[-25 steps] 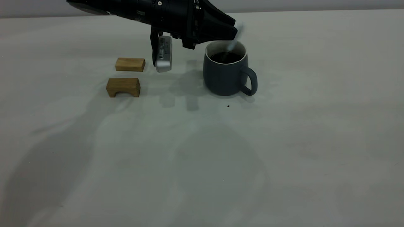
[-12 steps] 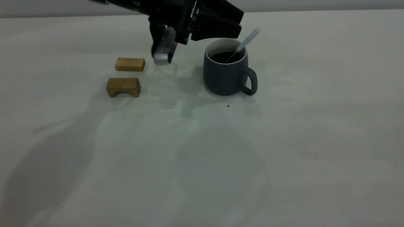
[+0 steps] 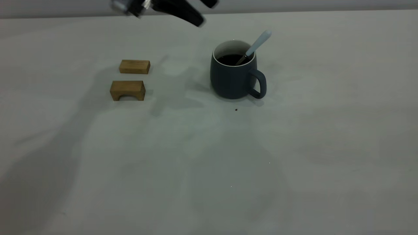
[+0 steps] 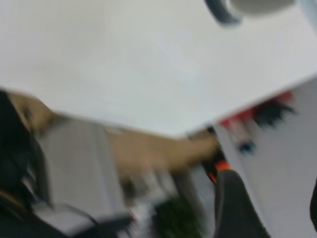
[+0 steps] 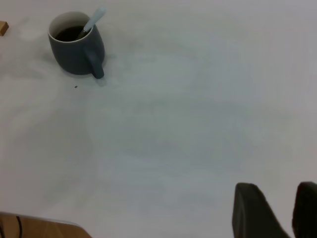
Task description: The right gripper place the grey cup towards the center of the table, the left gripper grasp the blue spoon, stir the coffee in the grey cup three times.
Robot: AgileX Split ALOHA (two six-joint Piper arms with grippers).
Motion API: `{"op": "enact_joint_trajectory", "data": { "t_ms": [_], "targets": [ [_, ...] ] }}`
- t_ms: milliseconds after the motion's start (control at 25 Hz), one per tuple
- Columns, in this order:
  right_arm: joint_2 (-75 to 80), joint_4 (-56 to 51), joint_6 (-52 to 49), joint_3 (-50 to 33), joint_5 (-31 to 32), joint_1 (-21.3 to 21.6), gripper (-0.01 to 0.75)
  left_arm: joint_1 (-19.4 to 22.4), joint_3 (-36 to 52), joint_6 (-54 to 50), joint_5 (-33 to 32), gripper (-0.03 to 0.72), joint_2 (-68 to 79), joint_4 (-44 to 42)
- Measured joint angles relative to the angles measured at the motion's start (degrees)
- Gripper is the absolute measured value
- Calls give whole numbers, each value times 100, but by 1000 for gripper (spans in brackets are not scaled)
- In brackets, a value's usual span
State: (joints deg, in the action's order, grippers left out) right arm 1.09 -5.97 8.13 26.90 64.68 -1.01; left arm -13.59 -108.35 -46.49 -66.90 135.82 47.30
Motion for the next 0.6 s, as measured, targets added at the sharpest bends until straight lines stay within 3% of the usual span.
{"op": "enact_joint_trajectory", "data": {
  "t_ms": [280,600],
  "targets": [
    [0,0,0,0,0,0,239,26,0,-298,0,444,-1061,-2406],
    [0,0,0,0,0,0,239,26,0,80,0,444,-2208,-4130]
  ]
}}
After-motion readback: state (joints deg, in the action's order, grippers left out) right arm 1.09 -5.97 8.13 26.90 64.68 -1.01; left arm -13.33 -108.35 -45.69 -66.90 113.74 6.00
